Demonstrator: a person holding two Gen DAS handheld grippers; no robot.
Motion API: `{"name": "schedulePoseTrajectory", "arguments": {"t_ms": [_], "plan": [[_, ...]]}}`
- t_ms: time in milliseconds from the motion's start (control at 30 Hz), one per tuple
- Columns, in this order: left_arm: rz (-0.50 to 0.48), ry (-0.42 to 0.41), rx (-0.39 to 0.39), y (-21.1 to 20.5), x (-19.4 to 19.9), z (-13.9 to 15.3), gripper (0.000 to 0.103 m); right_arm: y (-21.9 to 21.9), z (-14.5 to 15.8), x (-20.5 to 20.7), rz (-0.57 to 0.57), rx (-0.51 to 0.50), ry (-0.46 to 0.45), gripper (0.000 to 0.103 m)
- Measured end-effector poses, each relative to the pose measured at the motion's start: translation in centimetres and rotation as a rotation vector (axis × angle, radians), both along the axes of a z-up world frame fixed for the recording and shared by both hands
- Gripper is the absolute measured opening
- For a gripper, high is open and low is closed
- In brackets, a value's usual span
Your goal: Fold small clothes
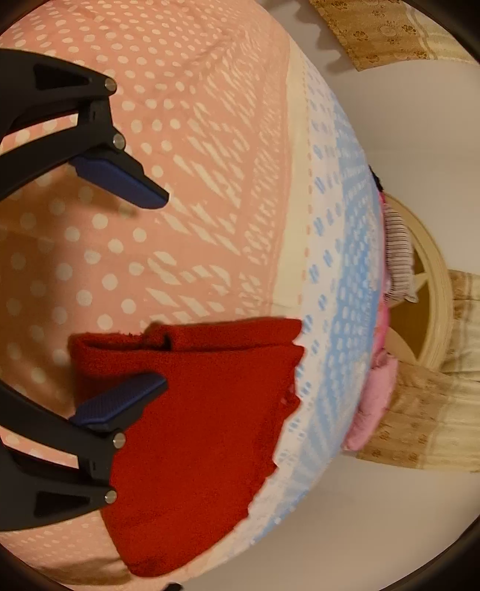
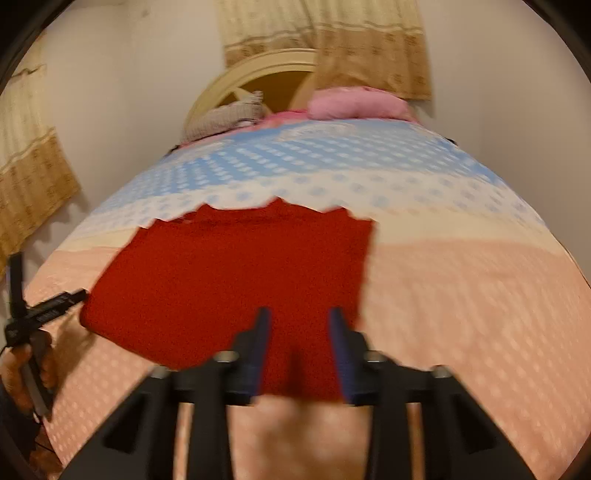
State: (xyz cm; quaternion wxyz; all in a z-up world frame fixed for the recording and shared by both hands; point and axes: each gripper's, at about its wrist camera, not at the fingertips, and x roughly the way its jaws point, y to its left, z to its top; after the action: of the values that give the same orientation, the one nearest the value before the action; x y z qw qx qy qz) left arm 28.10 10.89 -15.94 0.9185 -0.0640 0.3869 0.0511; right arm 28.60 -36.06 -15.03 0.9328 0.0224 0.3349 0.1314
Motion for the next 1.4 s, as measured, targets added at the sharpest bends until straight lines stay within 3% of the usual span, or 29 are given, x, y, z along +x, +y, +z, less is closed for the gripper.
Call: {"name": "schedulePoseTrajectory", "arguments": {"t_ms": [167, 267, 300, 400, 567, 667, 733, 967, 1067, 1167, 1400], "plan": [[0.027, 0.052, 0.017, 0.0, 0.7, -1.0, 0.102, 5.2, -1.9, 2.9, 0.114, -0.046, 0.072, 0.053], [-0.004, 0.082, 0.001, 0.1, 0.9, -1.5, 0.103, 6.9, -4.9, 4.0, 0.093, -0.128, 0.141, 0.053], [-0.004, 0.084, -0.006, 0.1, 1.0, -1.6, 0.103, 7.2, -5.0, 3.6, 0.088, -0.148, 0.124, 0.053], [-0.004, 0.086, -0.024, 0.2, 0.9, -1.8, 0.103, 8.5, -4.6, 2.8, 0.080, -0.207, 0.110, 0.053], [-0.007, 0.080, 0.004, -0.3, 0.9, -1.7, 0.103, 11.6, -1.7, 5.9, 0.117, -0.153, 0.060, 0.054], [-0.007, 0.080, 0.004, -0.3, 0.9, -1.8, 0.103, 13.6, -2.4, 9.6, 0.125, -0.143, 0.126, 0.054], [-0.007, 0.082, 0.004, -0.3, 0.9, -1.8, 0.103, 15.3, -4.7, 11.5, 0.151, -0.195, 0.210, 0.058], [-0.019, 0.085, -0.021, 0.1, 1.0, -1.7, 0.103, 14.7, -4.5, 9.2, 0.099, -0.169, 0.104, 0.060], [-0.021, 0.063, -0.051, 0.7, 0.7, -1.0, 0.103, 14.6, -3.6, 6.9, 0.129, -0.122, 0.063, 0.060], [-0.036, 0.049, -0.055, 0.8, 0.8, -0.4, 0.103, 15.6, -3.6, 4.4, 0.192, -0.151, 0.021, 0.061], [-0.033, 0.038, 0.022, 1.4, 3.6, 0.4, 0.103, 18.2, -3.3, 0.1, 0.286, -0.187, -0.040, 0.061]]}}
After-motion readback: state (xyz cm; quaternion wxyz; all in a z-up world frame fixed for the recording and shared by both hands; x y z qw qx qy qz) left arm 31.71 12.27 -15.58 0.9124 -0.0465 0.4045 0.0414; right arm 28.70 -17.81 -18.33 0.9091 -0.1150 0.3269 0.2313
